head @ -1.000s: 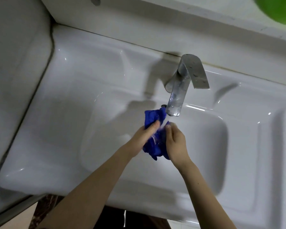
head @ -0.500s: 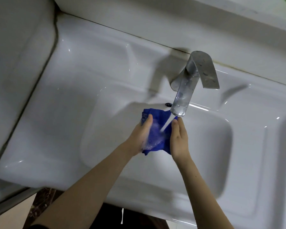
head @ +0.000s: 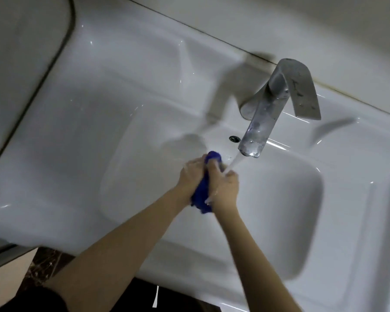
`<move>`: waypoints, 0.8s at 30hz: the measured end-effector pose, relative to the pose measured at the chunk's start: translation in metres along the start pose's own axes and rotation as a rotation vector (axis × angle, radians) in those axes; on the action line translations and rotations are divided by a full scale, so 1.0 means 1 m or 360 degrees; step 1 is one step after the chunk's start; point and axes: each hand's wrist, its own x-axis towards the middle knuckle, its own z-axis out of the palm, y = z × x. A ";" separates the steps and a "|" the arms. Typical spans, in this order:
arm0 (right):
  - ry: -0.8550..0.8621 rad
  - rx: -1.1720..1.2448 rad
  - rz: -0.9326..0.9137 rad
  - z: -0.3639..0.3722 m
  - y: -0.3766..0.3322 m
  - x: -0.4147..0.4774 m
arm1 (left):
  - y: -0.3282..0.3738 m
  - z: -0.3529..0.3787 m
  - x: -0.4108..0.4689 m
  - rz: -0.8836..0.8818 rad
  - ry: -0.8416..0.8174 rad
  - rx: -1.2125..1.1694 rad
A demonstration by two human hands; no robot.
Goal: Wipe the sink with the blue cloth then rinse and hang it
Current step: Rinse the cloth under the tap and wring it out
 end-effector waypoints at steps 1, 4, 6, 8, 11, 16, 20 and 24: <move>-0.0021 0.0145 0.0061 -0.005 -0.007 0.020 | -0.007 0.008 -0.008 0.0045 0.0021 0.0093; -0.0078 0.0228 0.0085 -0.010 -0.016 0.024 | -0.009 0.012 -0.010 0.0022 0.0099 0.0203; -0.0091 0.0129 -0.0038 0.000 -0.005 -0.008 | 0.003 0.000 0.004 -0.0072 0.0168 -0.0049; -0.0029 0.0061 -0.0047 0.001 0.001 -0.010 | 0.008 0.001 0.000 -0.0111 0.0219 -0.0199; 0.0036 0.0080 0.0051 -0.011 -0.007 0.028 | -0.011 0.018 -0.024 0.0094 0.0095 0.0167; -0.0048 0.0146 -0.0087 -0.004 0.000 -0.015 | 0.011 0.004 0.002 -0.0055 0.0270 -0.0122; -0.0014 0.0427 0.0102 -0.016 -0.011 0.026 | 0.001 0.020 -0.033 0.0240 0.0124 0.0263; -0.0043 0.0297 -0.0061 -0.012 -0.007 -0.021 | 0.025 0.009 -0.010 0.0122 0.0252 0.0136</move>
